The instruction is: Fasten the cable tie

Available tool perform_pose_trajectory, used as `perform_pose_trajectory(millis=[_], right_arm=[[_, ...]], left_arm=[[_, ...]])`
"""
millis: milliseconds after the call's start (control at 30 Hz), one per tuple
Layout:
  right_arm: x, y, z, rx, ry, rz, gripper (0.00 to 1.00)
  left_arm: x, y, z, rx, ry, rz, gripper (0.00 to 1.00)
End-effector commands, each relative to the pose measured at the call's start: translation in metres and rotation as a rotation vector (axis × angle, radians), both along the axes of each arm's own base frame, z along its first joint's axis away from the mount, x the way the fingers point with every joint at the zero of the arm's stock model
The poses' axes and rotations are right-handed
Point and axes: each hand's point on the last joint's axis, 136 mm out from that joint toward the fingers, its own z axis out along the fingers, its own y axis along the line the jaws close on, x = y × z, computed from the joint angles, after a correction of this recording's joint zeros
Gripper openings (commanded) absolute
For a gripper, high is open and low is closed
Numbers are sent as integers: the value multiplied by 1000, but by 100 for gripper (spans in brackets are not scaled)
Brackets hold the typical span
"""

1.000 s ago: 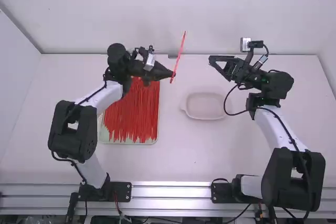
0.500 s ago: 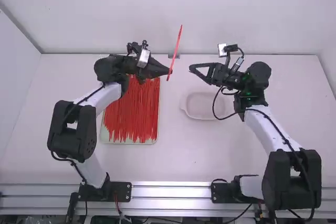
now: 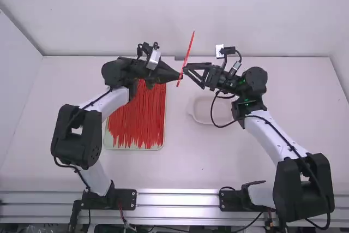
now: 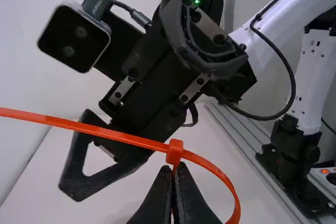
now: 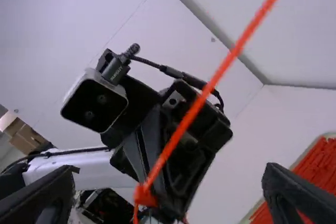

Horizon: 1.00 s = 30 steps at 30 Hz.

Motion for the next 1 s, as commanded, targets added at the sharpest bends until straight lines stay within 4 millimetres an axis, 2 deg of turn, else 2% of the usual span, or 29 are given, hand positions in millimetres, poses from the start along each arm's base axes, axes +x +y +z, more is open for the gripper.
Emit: perform_pose_trajectory(millis=[0, 67, 167, 267, 467, 667, 900, 967], right_arm=[[0, 1, 18, 27, -32, -24, 82], [0, 2, 19, 33, -22, -23, 81], [-2, 3, 21, 38, -34, -18, 74], [-2, 3, 21, 38, -37, -18, 56], [-4, 5, 21, 36, -36, -9, 38], [-7, 10, 21, 37, -38, 3, 33], [-6, 7, 21, 35, -41, -1, 0], [-6, 7, 21, 35, -41, 1, 0]], left_arm=[[1, -1, 2, -7, -2, 4, 2], [0, -2, 2, -6, -3, -1, 2], [-1, -3, 2, -7, -2, -4, 2], [0, -3, 3, -10, -1, 0, 2], [4, -4, 4, -21, 25, 14, 2], [4, -4, 4, -22, 23, 14, 2], [4, -4, 4, -22, 23, 14, 2], [4, -4, 4, -22, 24, 14, 2]])
